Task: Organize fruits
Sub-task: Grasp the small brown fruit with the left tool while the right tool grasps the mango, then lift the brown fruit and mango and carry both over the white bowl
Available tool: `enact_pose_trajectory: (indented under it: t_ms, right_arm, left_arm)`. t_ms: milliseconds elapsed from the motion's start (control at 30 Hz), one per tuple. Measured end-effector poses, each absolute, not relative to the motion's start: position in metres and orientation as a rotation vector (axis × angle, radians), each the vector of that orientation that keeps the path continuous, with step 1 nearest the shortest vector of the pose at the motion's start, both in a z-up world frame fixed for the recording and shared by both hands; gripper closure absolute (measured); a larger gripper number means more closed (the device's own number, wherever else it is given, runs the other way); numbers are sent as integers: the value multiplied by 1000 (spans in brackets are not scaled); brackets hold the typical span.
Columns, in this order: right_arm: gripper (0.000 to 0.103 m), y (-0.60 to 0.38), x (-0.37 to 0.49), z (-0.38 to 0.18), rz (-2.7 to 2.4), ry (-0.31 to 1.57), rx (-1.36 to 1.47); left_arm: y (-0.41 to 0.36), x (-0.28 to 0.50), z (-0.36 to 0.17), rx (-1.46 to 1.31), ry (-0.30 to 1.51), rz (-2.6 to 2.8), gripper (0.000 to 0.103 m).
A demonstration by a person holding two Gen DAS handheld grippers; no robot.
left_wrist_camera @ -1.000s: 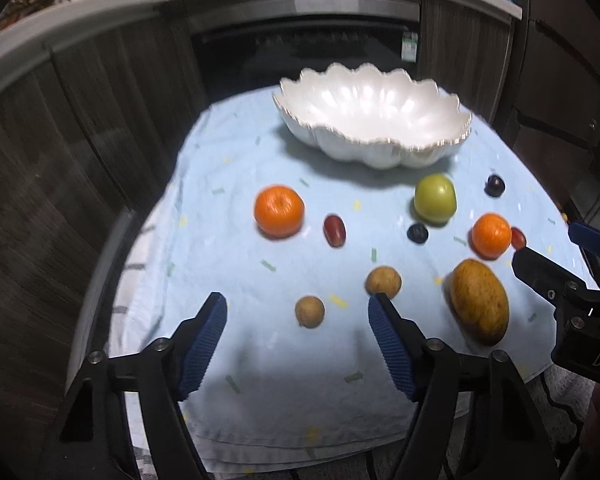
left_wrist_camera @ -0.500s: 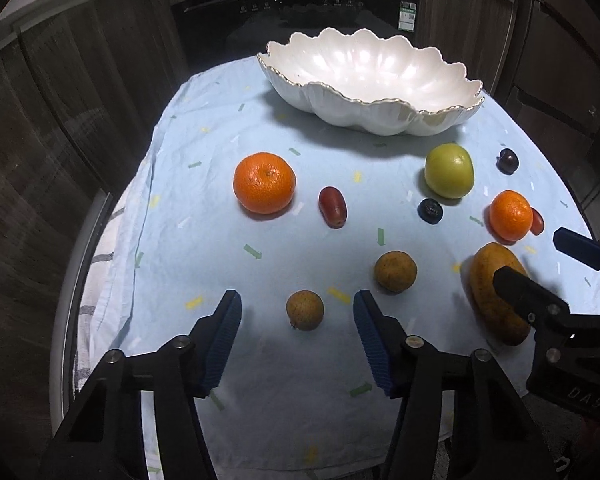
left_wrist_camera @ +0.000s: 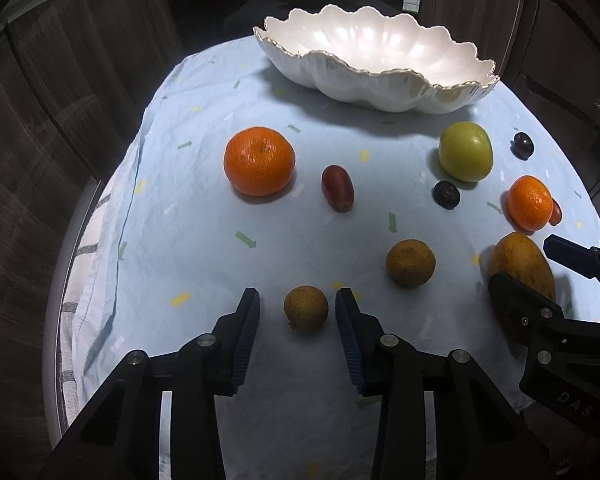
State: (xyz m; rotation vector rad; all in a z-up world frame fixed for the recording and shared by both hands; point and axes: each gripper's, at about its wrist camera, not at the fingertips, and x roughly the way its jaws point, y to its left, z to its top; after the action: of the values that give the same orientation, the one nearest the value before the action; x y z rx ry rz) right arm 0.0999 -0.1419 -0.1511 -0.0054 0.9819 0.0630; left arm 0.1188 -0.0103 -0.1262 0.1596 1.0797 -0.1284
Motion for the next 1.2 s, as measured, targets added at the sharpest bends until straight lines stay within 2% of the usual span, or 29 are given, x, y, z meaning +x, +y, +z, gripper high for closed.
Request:
enact_pose_trajectory:
  t_ms: [133,400,1200]
  right_arm:
    - [34,-141,100,-156,71,1000,-3]
    - [51,-134,98,-160,101,1007,-10]
    - [53,-143,81,-132,103,926,27]
  left_arm:
    - [-11,119,-129,163,1086,-130,68]
    - [-13,115,-130,175,1082,-137,80]
    - [-13,99,-98,187,998,-125,80]
